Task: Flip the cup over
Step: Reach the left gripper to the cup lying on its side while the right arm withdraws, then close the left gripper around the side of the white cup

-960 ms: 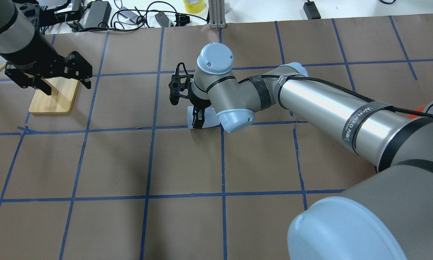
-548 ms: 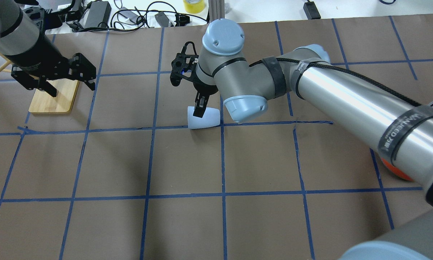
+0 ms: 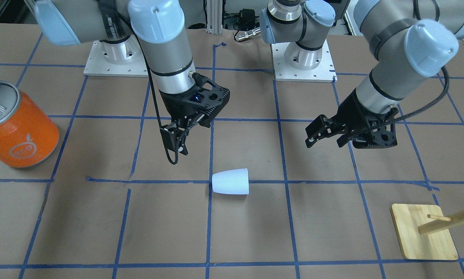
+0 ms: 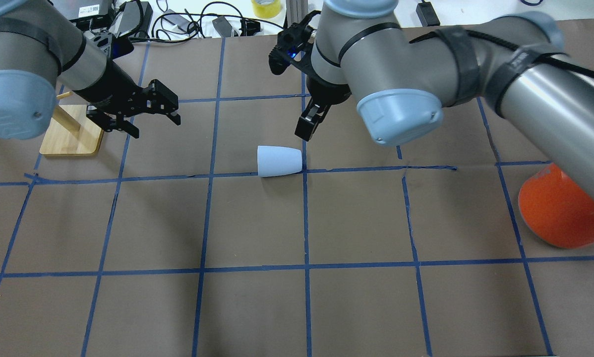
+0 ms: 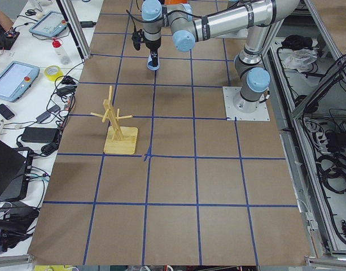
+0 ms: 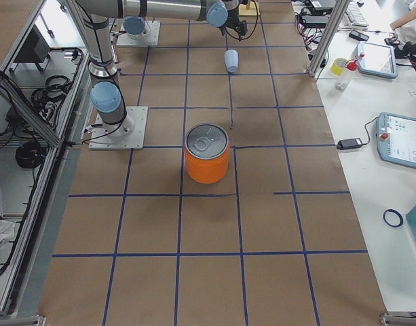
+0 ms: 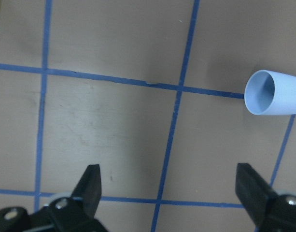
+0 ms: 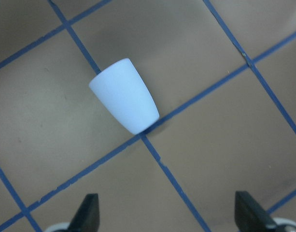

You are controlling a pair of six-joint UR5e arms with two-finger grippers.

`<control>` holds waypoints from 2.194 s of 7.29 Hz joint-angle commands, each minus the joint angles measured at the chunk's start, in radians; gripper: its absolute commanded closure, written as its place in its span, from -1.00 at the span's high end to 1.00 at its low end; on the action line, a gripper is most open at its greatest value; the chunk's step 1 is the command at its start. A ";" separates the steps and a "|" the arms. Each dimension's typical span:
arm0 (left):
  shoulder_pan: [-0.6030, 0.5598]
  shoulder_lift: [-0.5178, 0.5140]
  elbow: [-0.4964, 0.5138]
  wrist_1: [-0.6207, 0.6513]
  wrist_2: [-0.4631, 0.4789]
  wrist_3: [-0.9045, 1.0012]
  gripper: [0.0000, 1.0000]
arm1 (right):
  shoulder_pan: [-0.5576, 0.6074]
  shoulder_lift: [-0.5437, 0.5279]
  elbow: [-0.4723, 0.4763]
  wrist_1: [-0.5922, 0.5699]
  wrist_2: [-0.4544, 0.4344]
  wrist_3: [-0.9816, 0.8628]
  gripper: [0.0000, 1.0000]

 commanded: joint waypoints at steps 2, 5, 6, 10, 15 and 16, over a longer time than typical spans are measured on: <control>-0.070 -0.136 -0.063 0.217 -0.205 -0.107 1.00 | -0.084 -0.150 0.001 0.163 -0.111 0.221 1.00; -0.153 -0.260 -0.065 0.308 -0.204 -0.112 1.00 | -0.111 -0.180 -0.001 0.183 -0.176 0.522 1.00; -0.154 -0.294 -0.065 0.339 -0.242 -0.112 1.00 | -0.153 -0.187 -0.002 0.186 -0.170 0.529 1.00; -0.162 -0.357 -0.073 0.370 -0.385 -0.135 0.99 | -0.239 -0.204 -0.004 0.218 -0.049 0.559 1.00; -0.180 -0.356 -0.057 0.374 -0.377 -0.231 -1.00 | -0.272 -0.218 -0.010 0.217 -0.093 0.578 1.00; -0.180 -0.354 -0.054 0.380 -0.372 -0.273 -1.00 | -0.292 -0.219 -0.010 0.222 -0.090 0.578 1.00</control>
